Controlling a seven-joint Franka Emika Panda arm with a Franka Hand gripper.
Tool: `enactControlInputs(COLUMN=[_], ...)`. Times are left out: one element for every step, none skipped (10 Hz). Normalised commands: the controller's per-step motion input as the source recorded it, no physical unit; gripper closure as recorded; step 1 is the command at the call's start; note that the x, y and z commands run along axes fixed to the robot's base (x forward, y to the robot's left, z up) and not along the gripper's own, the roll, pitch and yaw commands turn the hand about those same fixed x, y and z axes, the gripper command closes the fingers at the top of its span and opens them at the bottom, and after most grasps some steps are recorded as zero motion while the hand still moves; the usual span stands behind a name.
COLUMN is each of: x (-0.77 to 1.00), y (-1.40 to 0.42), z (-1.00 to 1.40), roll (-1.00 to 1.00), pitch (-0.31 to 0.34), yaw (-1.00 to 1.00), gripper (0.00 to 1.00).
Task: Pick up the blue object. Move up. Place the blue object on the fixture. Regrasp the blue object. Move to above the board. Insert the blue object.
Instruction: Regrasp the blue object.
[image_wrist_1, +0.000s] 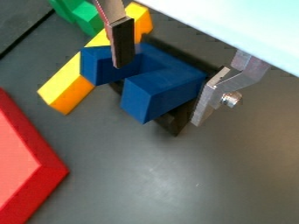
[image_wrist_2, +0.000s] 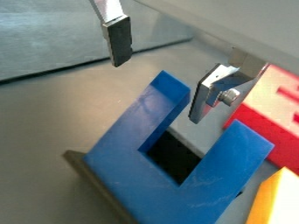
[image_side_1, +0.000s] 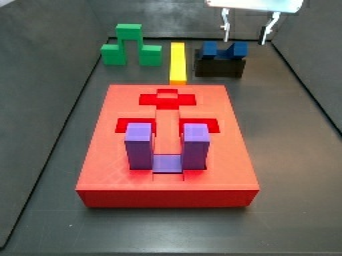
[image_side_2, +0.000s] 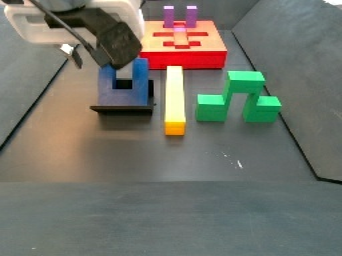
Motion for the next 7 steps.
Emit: enactControlInputs(x=[-0.03,-0.03,-0.06,-0.10,-0.19,-0.26,-0.25], y=[0.00,0.00,-0.15,-0.26,-0.27,-0.26,-0.23], z=[0.00,-0.01,-0.09,-0.15,-0.23,-0.29,-0.27], roll=[0.89,0.93,1.00,1.00,1.00,1.00,1.00], pitch=[-0.014,-0.003,0.000,0.000,0.000,0.000,0.000], yaw=[0.07,0.08,0.13,0.16,0.18,0.19,0.17], gripper=[0.00,0.00,0.00,0.00,0.00,0.00,0.00])
